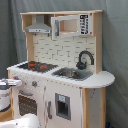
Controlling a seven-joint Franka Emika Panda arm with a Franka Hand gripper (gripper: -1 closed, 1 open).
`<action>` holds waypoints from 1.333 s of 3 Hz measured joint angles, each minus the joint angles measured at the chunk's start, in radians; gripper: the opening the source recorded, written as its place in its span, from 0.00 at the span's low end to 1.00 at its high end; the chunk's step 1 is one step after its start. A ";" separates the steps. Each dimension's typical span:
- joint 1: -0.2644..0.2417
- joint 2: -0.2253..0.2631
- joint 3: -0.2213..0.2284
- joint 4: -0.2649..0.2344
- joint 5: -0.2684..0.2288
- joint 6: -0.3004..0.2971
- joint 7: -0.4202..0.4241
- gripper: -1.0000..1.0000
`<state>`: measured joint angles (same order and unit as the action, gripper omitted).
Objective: Play with the kitchen
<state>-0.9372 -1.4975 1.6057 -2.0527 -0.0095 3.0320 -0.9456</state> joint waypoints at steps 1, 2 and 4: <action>0.000 0.000 0.000 0.001 0.000 0.000 0.000 1.00; 0.007 0.003 -0.012 0.002 0.001 0.001 0.000 1.00; 0.186 0.015 -0.043 -0.106 0.022 -0.055 0.035 1.00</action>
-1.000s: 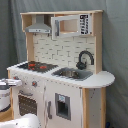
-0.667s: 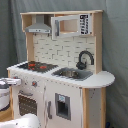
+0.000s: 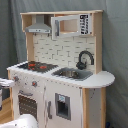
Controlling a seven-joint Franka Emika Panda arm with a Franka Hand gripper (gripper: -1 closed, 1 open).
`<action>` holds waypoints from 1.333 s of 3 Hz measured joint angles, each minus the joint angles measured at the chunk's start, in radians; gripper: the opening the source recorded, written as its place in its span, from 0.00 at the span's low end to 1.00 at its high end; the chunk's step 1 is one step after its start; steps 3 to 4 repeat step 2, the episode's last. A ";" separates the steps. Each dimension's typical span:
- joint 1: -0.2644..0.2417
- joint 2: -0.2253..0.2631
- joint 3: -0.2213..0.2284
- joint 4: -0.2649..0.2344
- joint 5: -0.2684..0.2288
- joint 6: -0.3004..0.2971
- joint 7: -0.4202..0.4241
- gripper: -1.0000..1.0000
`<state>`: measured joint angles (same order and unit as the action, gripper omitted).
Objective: Play with the kitchen
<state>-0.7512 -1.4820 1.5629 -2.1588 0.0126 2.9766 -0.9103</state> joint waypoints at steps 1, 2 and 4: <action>0.081 0.000 -0.038 -0.024 0.001 -0.049 0.004 1.00; 0.145 0.000 -0.026 -0.075 0.001 -0.057 0.063 1.00; 0.145 0.000 -0.026 -0.075 0.001 -0.057 0.063 1.00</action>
